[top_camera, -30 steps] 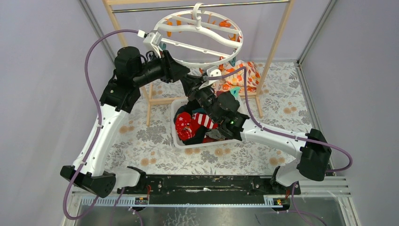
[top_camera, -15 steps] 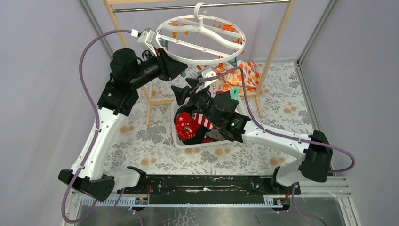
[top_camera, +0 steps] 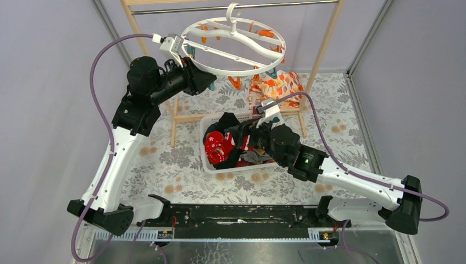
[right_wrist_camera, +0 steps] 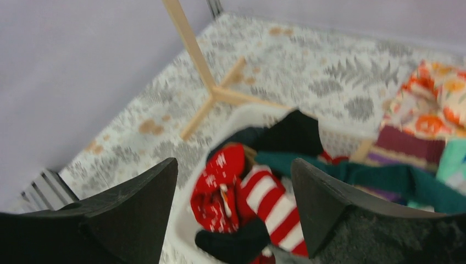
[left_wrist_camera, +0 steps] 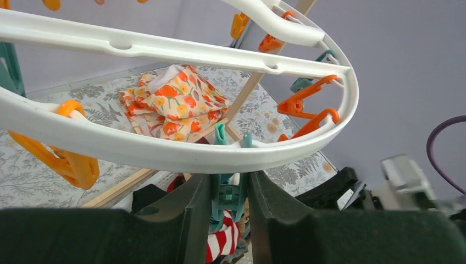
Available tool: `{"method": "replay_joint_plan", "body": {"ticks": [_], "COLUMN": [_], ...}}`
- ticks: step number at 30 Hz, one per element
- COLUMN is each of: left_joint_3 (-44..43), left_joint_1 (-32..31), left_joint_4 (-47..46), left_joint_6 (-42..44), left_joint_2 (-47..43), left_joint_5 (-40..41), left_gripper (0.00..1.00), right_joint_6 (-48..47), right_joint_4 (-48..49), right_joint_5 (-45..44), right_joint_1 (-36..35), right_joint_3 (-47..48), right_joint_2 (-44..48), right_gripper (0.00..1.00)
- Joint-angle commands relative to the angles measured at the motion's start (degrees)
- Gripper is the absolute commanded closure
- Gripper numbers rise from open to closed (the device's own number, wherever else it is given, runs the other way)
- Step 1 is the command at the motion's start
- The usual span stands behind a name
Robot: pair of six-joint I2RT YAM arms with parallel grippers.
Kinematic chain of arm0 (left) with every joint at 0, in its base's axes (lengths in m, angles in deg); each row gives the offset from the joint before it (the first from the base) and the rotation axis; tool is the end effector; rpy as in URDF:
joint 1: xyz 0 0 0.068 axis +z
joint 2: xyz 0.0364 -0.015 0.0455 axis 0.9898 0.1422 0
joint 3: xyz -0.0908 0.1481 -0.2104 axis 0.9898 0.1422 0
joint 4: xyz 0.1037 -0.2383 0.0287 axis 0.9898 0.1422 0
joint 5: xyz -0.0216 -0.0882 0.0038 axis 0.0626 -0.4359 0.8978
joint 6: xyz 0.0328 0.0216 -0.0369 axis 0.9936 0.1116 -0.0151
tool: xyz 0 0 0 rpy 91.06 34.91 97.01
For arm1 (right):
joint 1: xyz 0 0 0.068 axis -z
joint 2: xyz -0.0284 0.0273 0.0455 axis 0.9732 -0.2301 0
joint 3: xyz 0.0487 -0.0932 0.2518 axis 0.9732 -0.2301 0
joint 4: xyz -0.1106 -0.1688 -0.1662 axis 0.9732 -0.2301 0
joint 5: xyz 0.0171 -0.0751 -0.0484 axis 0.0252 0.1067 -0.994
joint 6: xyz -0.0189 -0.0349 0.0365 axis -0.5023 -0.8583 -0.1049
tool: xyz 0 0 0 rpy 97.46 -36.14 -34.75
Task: Clip the socks to the hanger
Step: Pick up the sock from the bin.
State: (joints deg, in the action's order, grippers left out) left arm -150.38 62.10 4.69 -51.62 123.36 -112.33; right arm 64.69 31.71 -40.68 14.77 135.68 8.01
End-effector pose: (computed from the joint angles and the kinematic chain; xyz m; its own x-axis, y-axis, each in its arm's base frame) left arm 0.2288 -0.0977 0.4948 -0.3248 -0.2564 -0.9104 0.6166 0.6724 -0.4094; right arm 0.1370 0.2263 0.3766 -0.1245 0.2009 -0.9717 -0.6058 0.7602 0.2348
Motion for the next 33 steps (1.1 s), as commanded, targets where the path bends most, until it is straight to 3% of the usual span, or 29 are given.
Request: {"method": "replay_joint_plan", "body": {"ticks": [1, 7, 13, 14, 15, 17, 20, 26, 33], "left_joint_3": [-3.1, -4.3, -4.1, -4.1, -4.3, -4.2, -3.8, -3.7, -3.3], "left_joint_1": [0.2, 0.2, 0.3, 0.2, 0.3, 0.2, 0.2, 0.3, 0.2], "left_joint_4": [1.0, 2.5, 3.6, 3.7, 3.6, 3.7, 3.7, 3.6, 3.7], "left_joint_6": [3.1, 4.0, 4.5, 4.5, 4.5, 4.7, 4.9, 5.2, 5.4], "left_joint_2": [-0.1, 0.5, 0.3, 0.3, 0.5, 0.5, 0.3, 0.1, -0.4], "left_joint_5": [1.7, 1.6, 0.2, 0.1, 0.1, 0.1, 0.2, -0.3, -1.0], "left_gripper": [1.00, 1.00, 1.00, 1.00, 1.00, 1.00, 1.00, 1.00, 1.00], "right_joint_6": [5.7, 2.9, -4.7, -5.8, -7.6, -8.2, -7.5, -4.3, 1.5], "right_joint_4": [-9.3, -5.9, -4.3, -4.3, -4.3, -4.7, -6.0, -9.3, -25.1], "right_joint_5": [-1.4, -0.4, -4.9, -6.1, -8.0, -9.1, -9.9, -6.0, -0.8], "right_joint_1": [-0.3, -0.3, -0.2, -0.2, -0.1, -0.1, -0.1, -0.1, -0.1], "right_joint_3": [-3.8, -6.0, -3.7, -3.2, -2.2, -1.2, 0.0, 0.6, 7.3], "right_joint_2": [0.9, -3.9, -11.1, -12.0, -13.4, -13.6, -11.8, -4.3, -1.3], "right_gripper": [0.19, 0.22, 0.27, 0.32, 0.51, 0.67, 0.99, 1.00, 1.00]}}
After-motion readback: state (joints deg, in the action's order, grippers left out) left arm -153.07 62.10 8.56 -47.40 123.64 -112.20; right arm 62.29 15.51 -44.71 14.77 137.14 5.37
